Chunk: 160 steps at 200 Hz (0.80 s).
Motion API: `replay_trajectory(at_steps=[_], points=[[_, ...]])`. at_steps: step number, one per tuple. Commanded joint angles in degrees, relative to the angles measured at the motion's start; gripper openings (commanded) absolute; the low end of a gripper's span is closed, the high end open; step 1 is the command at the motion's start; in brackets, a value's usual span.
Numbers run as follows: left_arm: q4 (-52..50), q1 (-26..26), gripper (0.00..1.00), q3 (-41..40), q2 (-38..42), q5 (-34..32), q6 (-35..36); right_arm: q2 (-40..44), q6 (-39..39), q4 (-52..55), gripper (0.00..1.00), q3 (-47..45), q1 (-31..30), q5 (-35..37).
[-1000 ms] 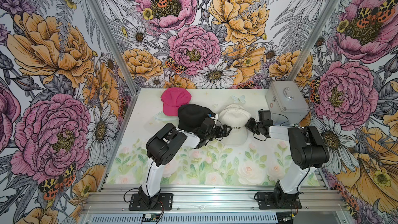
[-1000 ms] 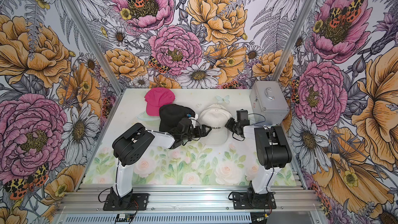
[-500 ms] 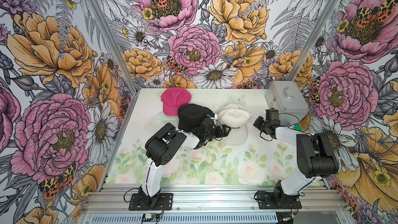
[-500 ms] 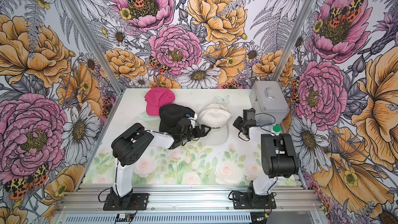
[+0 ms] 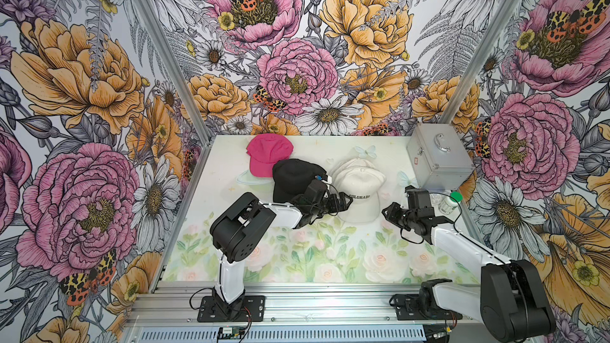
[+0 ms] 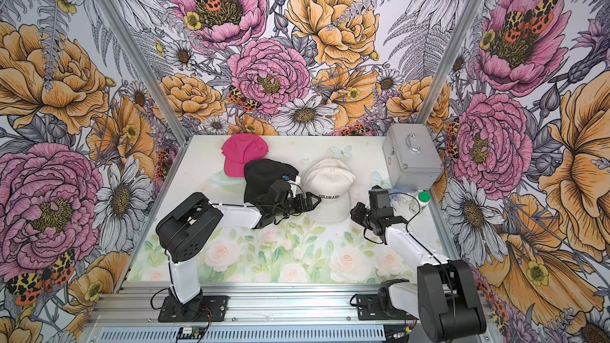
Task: Stack the baseball caps by color
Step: Move the baseball cap to the center of the board.
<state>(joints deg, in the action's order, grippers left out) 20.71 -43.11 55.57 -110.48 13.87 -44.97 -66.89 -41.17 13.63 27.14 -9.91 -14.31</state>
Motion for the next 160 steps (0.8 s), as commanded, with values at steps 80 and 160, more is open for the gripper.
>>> replay_trajectory(at_steps=[80, 160], points=[[-2.0, -0.4, 0.99, 3.0, -1.6, 0.4, 0.2, -7.8, -2.8, -2.7, 0.16, 0.5, -12.8, 5.6], [-3.7, 0.3, 0.99, 5.8, -2.7, 0.7, 1.9, -17.6, -9.4, -17.8, 0.14, 3.1, -14.5, 9.7]])
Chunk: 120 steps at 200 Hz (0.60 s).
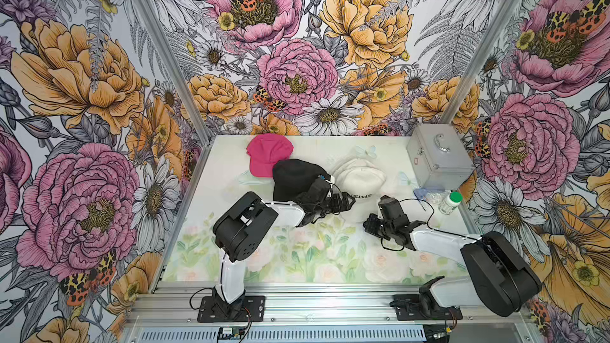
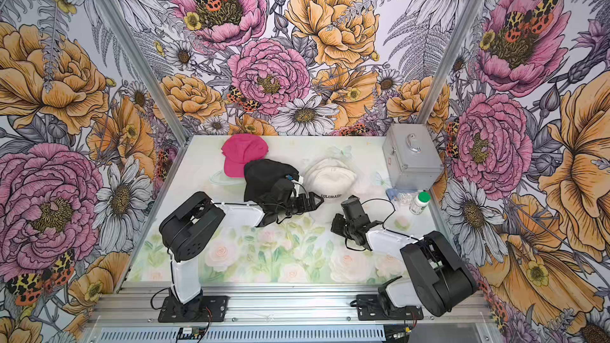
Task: Stack the baseball caps by color
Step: Move the baseball cap to the center of the board.
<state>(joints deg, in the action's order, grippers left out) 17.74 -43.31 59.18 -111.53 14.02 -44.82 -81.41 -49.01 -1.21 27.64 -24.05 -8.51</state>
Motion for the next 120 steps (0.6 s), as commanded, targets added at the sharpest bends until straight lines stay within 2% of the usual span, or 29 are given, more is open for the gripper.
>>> replay_trajectory(at_steps=[1, 56, 120], points=[[-0.8, 0.5, 0.99, 2.3, -1.7, 0.6, 1.7, -3.2, -1.6, -3.0, 0.14, 2.7, -0.4, 4.0], [-5.0, 2.3, 0.99, 4.1, -1.9, -1.1, 4.2, -7.6, -0.9, -2.2, 0.16, 6.7, -0.3, 4.9], [-9.6, 1.2, 0.99, 2.2, 5.2, -1.7, 6.2, -11.6, -0.7, -2.2, 0.19, 9.6, -0.2, 5.4]])
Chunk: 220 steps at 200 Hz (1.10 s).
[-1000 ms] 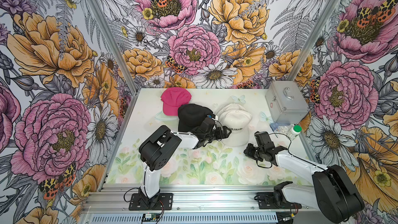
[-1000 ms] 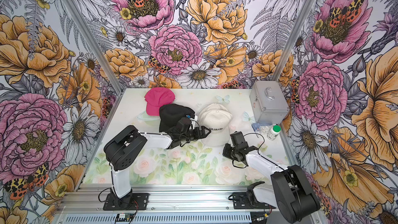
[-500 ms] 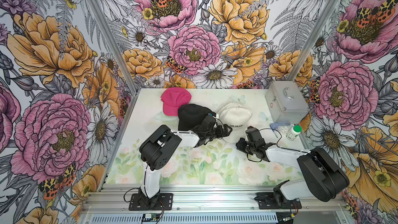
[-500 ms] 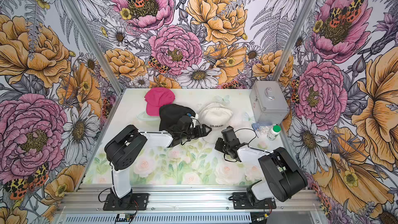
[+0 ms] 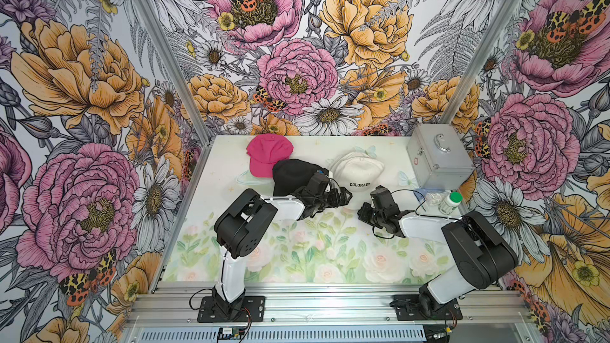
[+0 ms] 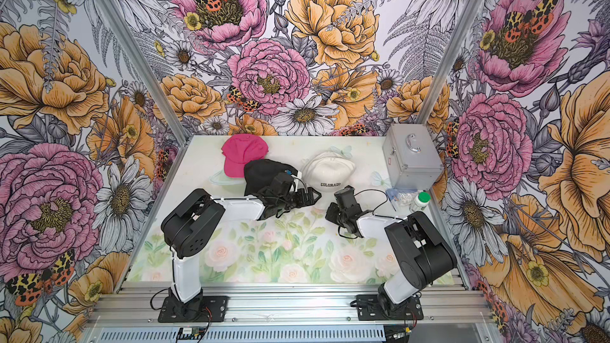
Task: Stack the baseball caps by color
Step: Move the baseball cap to the center of the board, then reset both arms
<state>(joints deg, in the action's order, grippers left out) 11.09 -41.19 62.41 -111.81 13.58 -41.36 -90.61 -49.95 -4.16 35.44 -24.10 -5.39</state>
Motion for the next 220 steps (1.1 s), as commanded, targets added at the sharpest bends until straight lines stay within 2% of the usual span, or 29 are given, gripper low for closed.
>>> replay_trajectory(at_steps=[1, 60, 109, 126, 157, 188, 207, 220], points=[[-3.1, -0.9, 0.99, -1.1, 5.7, -1.3, 2.8, -2.5, 0.3, 0.8, 0.19, 1.9, -0.1, 2.3], [-9.8, 0.7, 0.99, -6.0, 19.0, -9.4, 7.1, -6.9, 1.5, 3.9, 0.26, 8.4, 0.4, 2.7], [-11.0, 8.0, 0.99, -13.3, 28.7, -13.6, 9.0, -3.9, 0.6, 5.3, 0.38, 6.3, 0.2, 2.3], [-12.0, 10.1, 0.99, -15.0, 31.8, -15.8, 10.2, -1.9, 0.1, 5.5, 0.45, 4.6, 0.2, 1.4], [-13.6, 15.5, 0.99, -18.8, 37.9, -19.6, 11.6, 2.4, 0.1, 8.3, 0.44, 1.3, 0.1, -1.3], [-15.4, 20.5, 0.99, -22.5, 45.3, -24.3, 14.0, 9.6, 1.5, 14.8, 0.55, -0.4, 0.1, -0.7], [-16.9, 25.5, 0.99, -24.5, 49.2, -25.2, 14.7, 15.4, 2.6, 18.0, 0.61, -0.4, 0.2, 0.6], [-17.1, 29.5, 0.99, -26.2, 51.4, -29.2, 16.1, 19.6, 3.7, 19.7, 0.66, 0.1, 0.4, 3.8]])
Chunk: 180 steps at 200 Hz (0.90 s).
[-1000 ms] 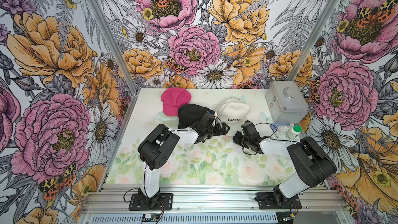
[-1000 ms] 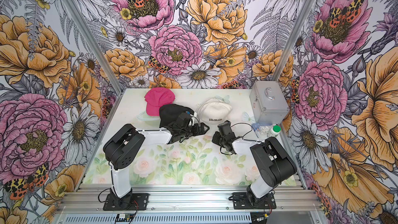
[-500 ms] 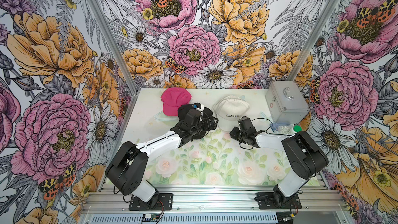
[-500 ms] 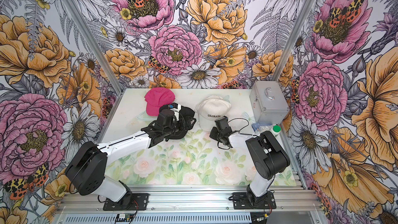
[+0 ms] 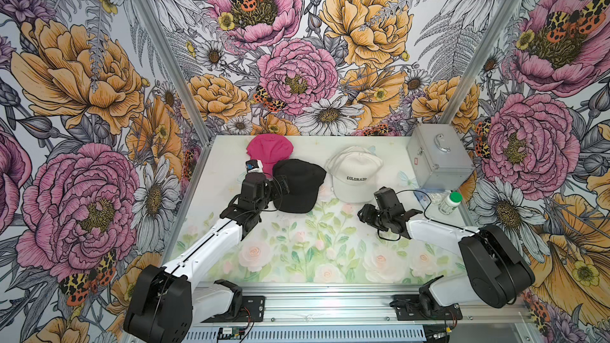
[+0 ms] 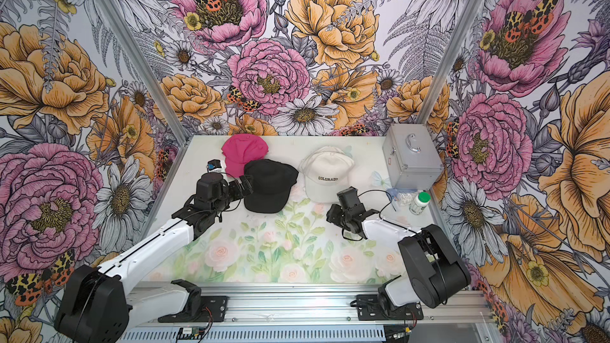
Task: Stack the baseball caps by color
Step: Reset both arms
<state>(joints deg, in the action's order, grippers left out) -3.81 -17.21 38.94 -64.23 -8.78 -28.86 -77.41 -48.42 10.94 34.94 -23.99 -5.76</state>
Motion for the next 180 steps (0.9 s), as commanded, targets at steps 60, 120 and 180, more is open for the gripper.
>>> replay_trajectory(at_steps=[60, 120, 180], points=[[8.5, 28.1, 0.99, -10.3, 1.5, -0.7, 13.9, 12.6, 19.0, 4.4, 0.99, 5.0, 11.0, 29.9], [31.0, 28.5, 0.99, -14.8, -9.7, 7.7, 19.1, 5.0, 33.6, -13.4, 0.99, -0.1, 20.1, 27.6], [43.2, 19.6, 0.99, -13.5, -17.9, 10.4, 29.4, 2.0, 41.5, -34.7, 0.99, -8.6, 24.0, 11.4]])
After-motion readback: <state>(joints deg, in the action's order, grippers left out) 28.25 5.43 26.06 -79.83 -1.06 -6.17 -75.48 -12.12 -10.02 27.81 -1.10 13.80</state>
